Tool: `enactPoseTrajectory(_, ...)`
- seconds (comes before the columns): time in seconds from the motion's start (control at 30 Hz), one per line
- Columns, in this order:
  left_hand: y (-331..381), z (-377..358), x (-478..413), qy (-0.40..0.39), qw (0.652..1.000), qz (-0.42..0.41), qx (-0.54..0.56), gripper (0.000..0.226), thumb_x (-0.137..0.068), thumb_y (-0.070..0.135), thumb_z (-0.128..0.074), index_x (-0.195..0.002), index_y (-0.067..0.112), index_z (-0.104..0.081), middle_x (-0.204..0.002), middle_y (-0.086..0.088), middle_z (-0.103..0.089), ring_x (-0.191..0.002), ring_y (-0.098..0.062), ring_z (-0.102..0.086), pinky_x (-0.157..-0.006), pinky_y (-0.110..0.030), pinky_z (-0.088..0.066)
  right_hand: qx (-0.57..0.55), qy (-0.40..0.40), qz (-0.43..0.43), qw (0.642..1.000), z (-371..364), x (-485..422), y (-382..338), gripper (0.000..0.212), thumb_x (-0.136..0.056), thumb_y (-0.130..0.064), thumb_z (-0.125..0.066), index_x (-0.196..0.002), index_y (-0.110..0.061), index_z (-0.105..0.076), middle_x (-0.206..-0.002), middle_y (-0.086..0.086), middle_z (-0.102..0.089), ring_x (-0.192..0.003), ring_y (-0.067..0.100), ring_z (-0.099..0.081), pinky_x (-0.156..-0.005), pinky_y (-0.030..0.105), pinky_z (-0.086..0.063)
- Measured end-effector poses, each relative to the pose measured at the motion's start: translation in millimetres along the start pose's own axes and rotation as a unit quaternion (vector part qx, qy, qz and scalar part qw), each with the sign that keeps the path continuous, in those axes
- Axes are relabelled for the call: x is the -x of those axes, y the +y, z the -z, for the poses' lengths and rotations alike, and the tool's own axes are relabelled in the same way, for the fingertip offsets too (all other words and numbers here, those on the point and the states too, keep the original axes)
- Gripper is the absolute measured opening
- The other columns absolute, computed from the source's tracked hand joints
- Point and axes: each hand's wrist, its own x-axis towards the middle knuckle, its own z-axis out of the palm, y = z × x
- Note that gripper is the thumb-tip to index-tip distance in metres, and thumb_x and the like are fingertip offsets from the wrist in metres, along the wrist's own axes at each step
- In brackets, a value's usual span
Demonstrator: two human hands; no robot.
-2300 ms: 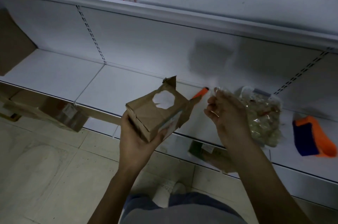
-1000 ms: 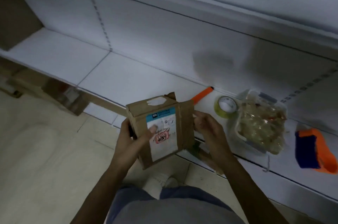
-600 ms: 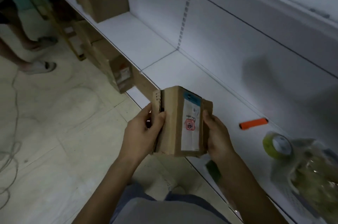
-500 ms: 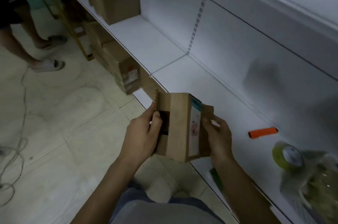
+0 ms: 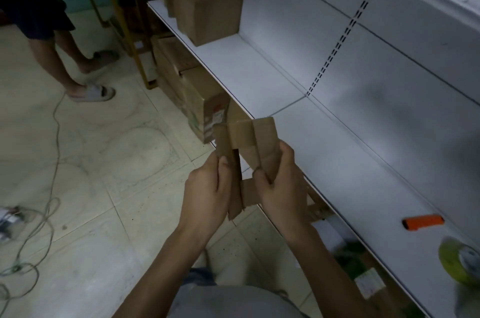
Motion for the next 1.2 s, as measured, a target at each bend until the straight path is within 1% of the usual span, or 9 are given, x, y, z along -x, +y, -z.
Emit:
enactPoseTrajectory(0.1,-23.0,24.5,-18.8,0.011,0.999,0.013,-0.032,0.027,-0.101,0.018,-0.035,-0.079,0.018,-0.051,-0.06,0.001,-0.052,-0.05,-0.008,-0.046,-0.05,-0.024,-0.033,-0.115,-0.023,-0.038,0.992,-13.1,-6.6,-15.3,0.011,-0.097,-0.02,-0.048,-0.099,-0.02,-0.059,-0.078,-0.003,-0.059,-0.065,0.001,-0.053,-0.061,0.016,-0.043)
enactPoseTrajectory(0.2,-39.0,42.7,-33.2,0.015,0.992,-0.001,-0.124,0.048,-0.099,0.016,-0.041,-0.145,0.023,-0.03,-0.091,-0.002,-0.063,-0.069,-0.016,-0.058,-0.054,-0.025,-0.042,-0.168,-0.048,-0.048,0.984,-21.4,-3.1,-23.7,0.028,-0.1,-0.021,-0.042,-0.073,-0.026,-0.05,-0.063,0.0,-0.044,-0.055,0.006,-0.042,-0.053,0.017,-0.037)
enactPoseTrajectory(0.3,-52.7,52.2,-44.6,0.021,0.955,-0.114,-0.272,0.08,-0.086,0.01,-0.061,-0.151,0.018,-0.014,-0.147,-0.017,-0.035,-0.128,-0.035,-0.043,-0.082,-0.048,-0.054,-0.104,-0.083,0.0,0.991,-29.3,8.2,-28.8,0.022,-0.1,-0.021,-0.042,-0.081,-0.028,-0.051,-0.06,-0.012,-0.041,-0.05,-0.001,-0.044,-0.05,0.012,-0.035)
enactPoseTrajectory(0.37,-66.4,54.2,-54.7,0.012,0.907,-0.176,-0.382,0.09,-0.076,0.018,-0.075,-0.149,0.013,-0.024,-0.155,-0.022,-0.018,-0.142,-0.039,-0.018,-0.107,-0.057,-0.033,-0.03,-0.1,0.053,0.993,-37.2,15.6,-30.6,0.018,-0.101,-0.022,-0.041,-0.104,-0.019,-0.059,-0.062,-0.019,-0.037,-0.051,-0.006,-0.041,-0.05,0.009,-0.033)
enactPoseTrajectory(0.47,-75.7,56.6,-64.8,0.01,0.89,-0.21,-0.404,0.072,-0.076,0.028,-0.072,-0.14,0.01,-0.043,-0.142,-0.019,-0.044,-0.132,-0.037,-0.041,-0.107,-0.053,-0.031,0.017,-0.117,0.095,0.988,-47.8,18.5,-29.5,0.027,-0.101,-0.024,-0.04,-0.118,-0.013,-0.059,-0.066,-0.024,-0.033,-0.053,-0.009,-0.035,-0.053,0.008,-0.026)
enactPoseTrajectory(0.53,-77.0,58.8,-65.9,0.017,0.905,-0.204,-0.372,0.05,-0.086,0.029,-0.055,-0.133,0.013,-0.052,-0.114,-0.011,-0.065,-0.093,-0.03,-0.065,-0.072,-0.041,-0.053,-0.014,-0.095,0.068,0.993,-47.1,12.9,-30.0,0.02,-0.1,-0.022,-0.043,-0.111,-0.021,-0.059,-0.066,-0.023,-0.039,-0.055,-0.009,-0.043,-0.054,0.008,-0.029)
enactPoseTrajectory(0.73,-74.6,50.0,-48.4,0.048,0.992,-0.037,-0.108,0.035,-0.103,0.02,-0.033,-0.133,0.024,-0.051,-0.077,0.005,-0.063,-0.059,-0.009,-0.055,-0.053,-0.02,-0.041,-0.134,0.093,-0.027,0.986,-54.6,-13.1,-13.5,0.049,-0.083,-0.016,-0.072,-0.124,-0.031,-0.049,-0.125,-0.008,-0.053,-0.119,0.005,-0.048,-0.082,0.004,-0.044)
enactPoseTrajectory(0.83,-73.5,43.5,-43.2,0.074,0.997,-0.005,-0.014,0.034,-0.103,0.026,-0.033,-0.129,0.019,-0.054,-0.08,0.01,-0.062,-0.069,-0.01,-0.06,-0.064,-0.035,-0.056,-0.347,0.06,-0.176,0.919,-62.0,-22.4,-12.7,0.076,-0.075,-0.022,-0.08,-0.135,-0.03,-0.033,-0.138,-0.003,-0.045,-0.127,0.012,-0.044,-0.105,0.031,-0.041)
enactPoseTrajectory(1.2,-67.6,31.7,-42.3,-0.044,0.981,-0.163,-0.091,0.048,-0.097,0.013,-0.046,-0.143,0.026,-0.039,-0.147,-0.006,-0.042,-0.126,-0.023,-0.05,-0.102,-0.04,-0.047,-0.24,0.112,-0.114,0.958,-39.4,-41.3,6.6,0.036,-0.078,-0.036,-0.068,-0.112,-0.028,-0.061,-0.118,0.005,-0.063,-0.114,0.019,-0.059,-0.099,0.047,-0.048)
